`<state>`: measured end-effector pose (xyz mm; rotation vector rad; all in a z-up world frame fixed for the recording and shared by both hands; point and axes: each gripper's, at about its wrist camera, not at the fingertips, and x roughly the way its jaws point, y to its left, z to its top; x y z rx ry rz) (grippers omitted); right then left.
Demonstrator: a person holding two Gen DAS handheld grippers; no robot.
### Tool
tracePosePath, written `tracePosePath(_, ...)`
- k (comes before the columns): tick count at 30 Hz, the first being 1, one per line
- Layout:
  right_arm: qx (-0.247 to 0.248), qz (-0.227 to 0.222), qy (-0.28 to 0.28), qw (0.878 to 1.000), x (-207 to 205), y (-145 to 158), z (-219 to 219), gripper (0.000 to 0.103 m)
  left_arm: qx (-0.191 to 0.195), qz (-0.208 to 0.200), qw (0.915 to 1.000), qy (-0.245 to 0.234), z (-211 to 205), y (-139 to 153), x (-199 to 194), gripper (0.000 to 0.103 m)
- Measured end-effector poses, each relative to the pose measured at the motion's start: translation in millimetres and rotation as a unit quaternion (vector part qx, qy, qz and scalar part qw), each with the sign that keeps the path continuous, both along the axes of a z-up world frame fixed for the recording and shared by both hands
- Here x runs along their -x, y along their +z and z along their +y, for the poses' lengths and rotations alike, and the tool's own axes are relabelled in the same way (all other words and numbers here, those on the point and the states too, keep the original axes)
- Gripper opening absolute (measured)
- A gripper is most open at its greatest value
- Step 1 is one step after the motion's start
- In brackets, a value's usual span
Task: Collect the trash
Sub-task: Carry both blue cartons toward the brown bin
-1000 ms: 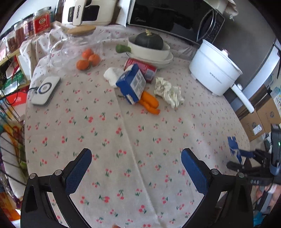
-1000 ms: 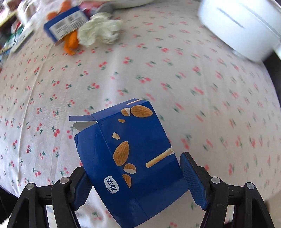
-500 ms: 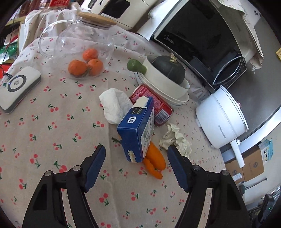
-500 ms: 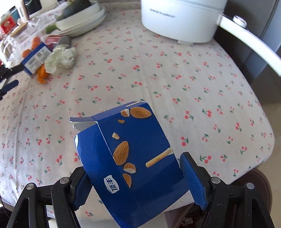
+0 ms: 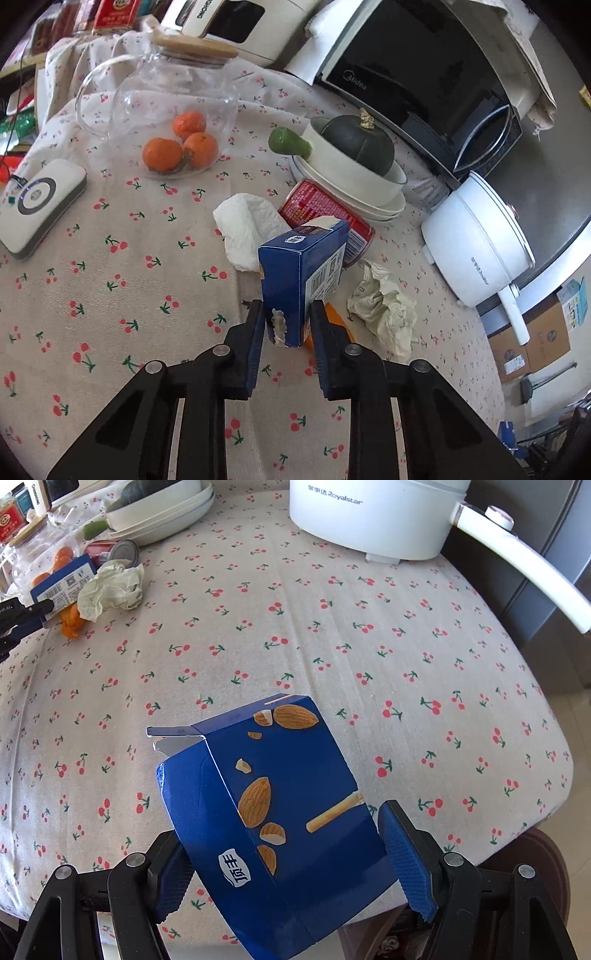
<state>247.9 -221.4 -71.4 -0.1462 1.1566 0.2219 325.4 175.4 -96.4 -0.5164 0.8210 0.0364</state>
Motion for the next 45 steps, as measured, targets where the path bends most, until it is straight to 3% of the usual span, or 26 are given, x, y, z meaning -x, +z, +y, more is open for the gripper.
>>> tracePosePath(10, -0.018, -0.017, -0.019, 1.0, 32, 25, -17, 0.078, -0.066, 0.009, 0.9972, -0.034, -17, 44, 66, 0.025)
tracePosePath(16, -0.023, -0.03, -0.031, 0.999, 56, 40, -29, 0.078, -0.067, 0.022, 0.9969, -0.035, -24, 55, 103, 0.024)
tracePosePath(23, -0.025, -0.048, -0.048, 0.997, 84, 47, -47, 0.078, -0.07, 0.01, 0.9963, -0.05, -38, 75, 147, 0.024)
tracePosePath(30, -0.04, -0.052, -0.066, 0.996, 101, 50, -68, 0.078, -0.043, 0.0, 0.9958, -0.081, -65, 86, 170, 0.024)
tracePosePath(38, -0.029, -0.062, -0.089, 0.994, 119, 54, -101, 0.079, -0.045, -0.004, 0.9828, -0.179, -153, 87, 175, 0.024)
tracePosePath(45, -0.012, -0.043, -0.14, 0.989, 136, 39, -155, 0.079, -0.038, 0.008, 0.9588, -0.281, -252, 72, 180, 0.024)
